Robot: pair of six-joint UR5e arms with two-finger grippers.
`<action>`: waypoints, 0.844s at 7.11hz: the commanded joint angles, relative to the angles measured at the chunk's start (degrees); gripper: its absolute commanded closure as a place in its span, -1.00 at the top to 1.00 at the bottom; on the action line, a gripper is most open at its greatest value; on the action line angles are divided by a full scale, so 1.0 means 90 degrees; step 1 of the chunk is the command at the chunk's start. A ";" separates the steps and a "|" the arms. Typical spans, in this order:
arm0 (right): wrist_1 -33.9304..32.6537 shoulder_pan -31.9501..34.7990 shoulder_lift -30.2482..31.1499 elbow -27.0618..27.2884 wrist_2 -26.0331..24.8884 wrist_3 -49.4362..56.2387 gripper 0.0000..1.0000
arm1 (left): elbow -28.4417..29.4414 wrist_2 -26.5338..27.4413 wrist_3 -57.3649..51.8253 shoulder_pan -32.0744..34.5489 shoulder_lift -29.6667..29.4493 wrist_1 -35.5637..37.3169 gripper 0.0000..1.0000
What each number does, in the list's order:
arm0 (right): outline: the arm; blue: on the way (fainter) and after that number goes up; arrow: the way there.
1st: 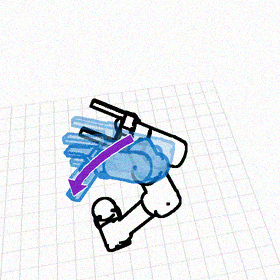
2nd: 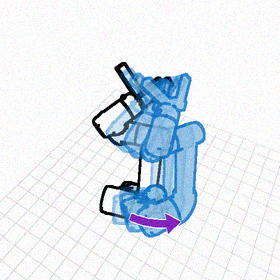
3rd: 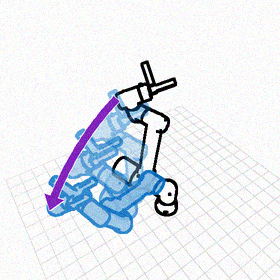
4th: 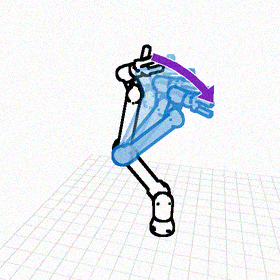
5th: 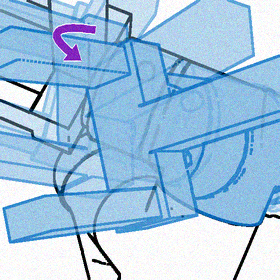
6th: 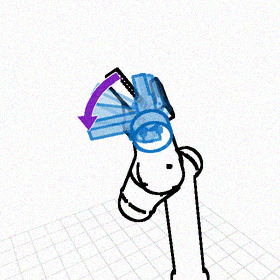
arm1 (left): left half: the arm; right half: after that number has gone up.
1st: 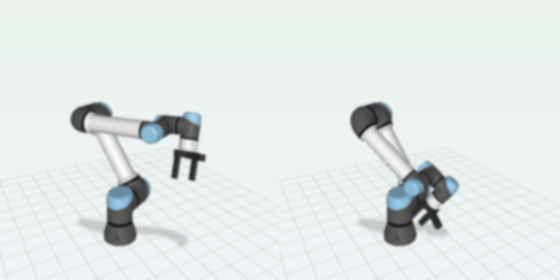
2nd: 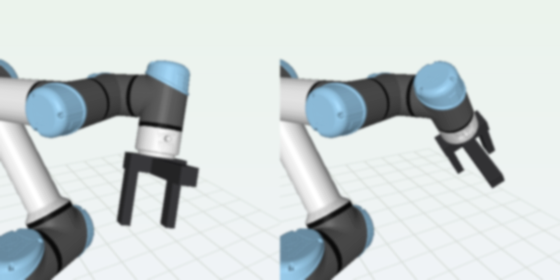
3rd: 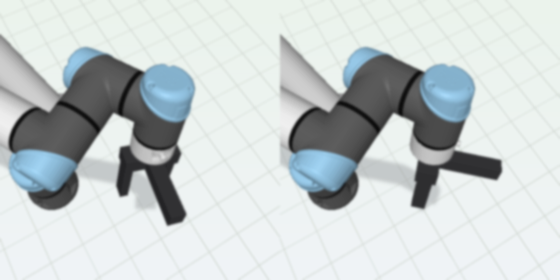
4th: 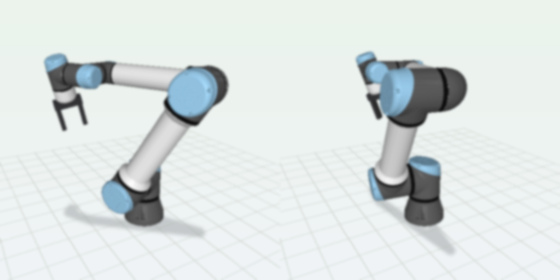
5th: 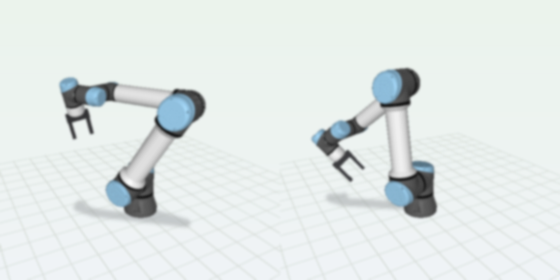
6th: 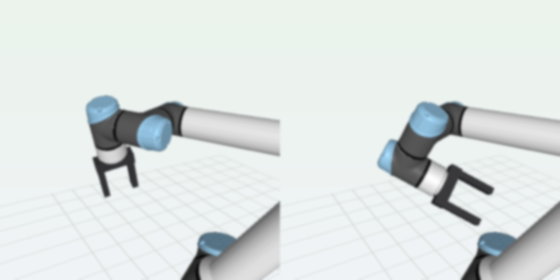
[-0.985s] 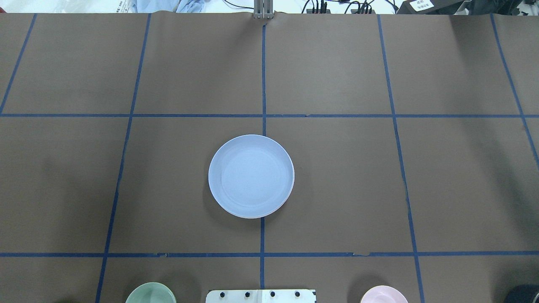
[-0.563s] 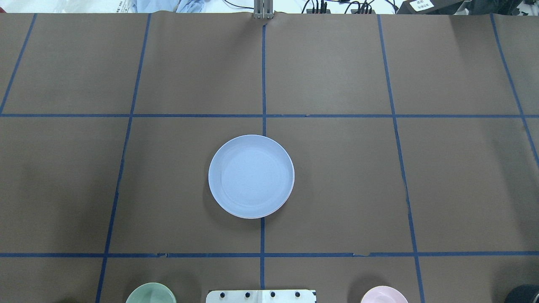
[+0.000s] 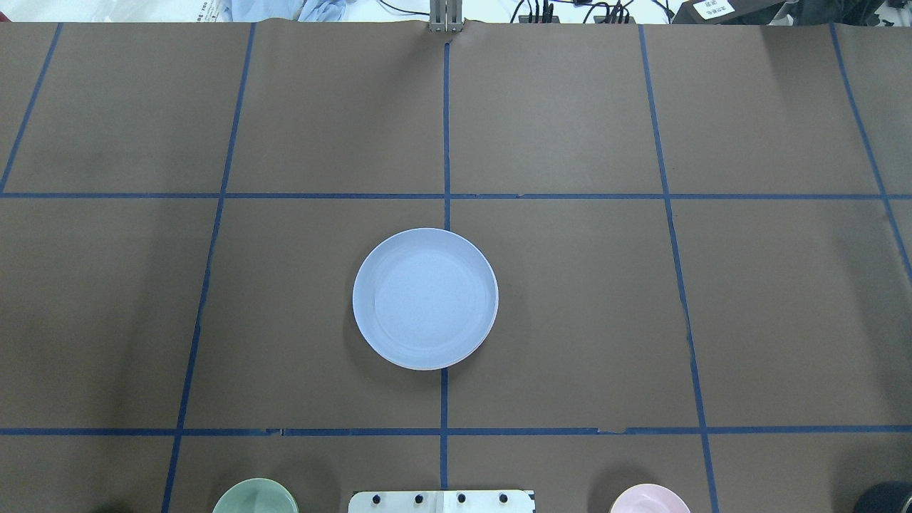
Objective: Stack three plates with pink and blue
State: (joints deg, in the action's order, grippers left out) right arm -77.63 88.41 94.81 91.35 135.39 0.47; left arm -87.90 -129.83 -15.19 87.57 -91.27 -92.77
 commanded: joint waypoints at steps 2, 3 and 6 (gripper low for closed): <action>0.0012 0.0010 0.0012 0.0045 0.0123 -0.0032 1.00 | -0.0028 0.0021 0.0321 0.0006 -0.0102 0.0034 1.00; 0.0012 0.0000 -0.0007 0.0036 0.0123 -0.0032 1.00 | -0.0028 0.0021 0.0331 0.0006 -0.0112 -0.0004 1.00; 0.0022 0.0010 -0.0017 0.0045 0.0113 -0.0032 1.00 | -0.0058 -0.0027 0.1186 0.0084 -0.0230 -0.0122 1.00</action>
State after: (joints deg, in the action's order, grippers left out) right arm -77.50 88.47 94.70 91.69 136.44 0.18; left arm -88.45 -129.75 -8.90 87.85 -93.19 -93.59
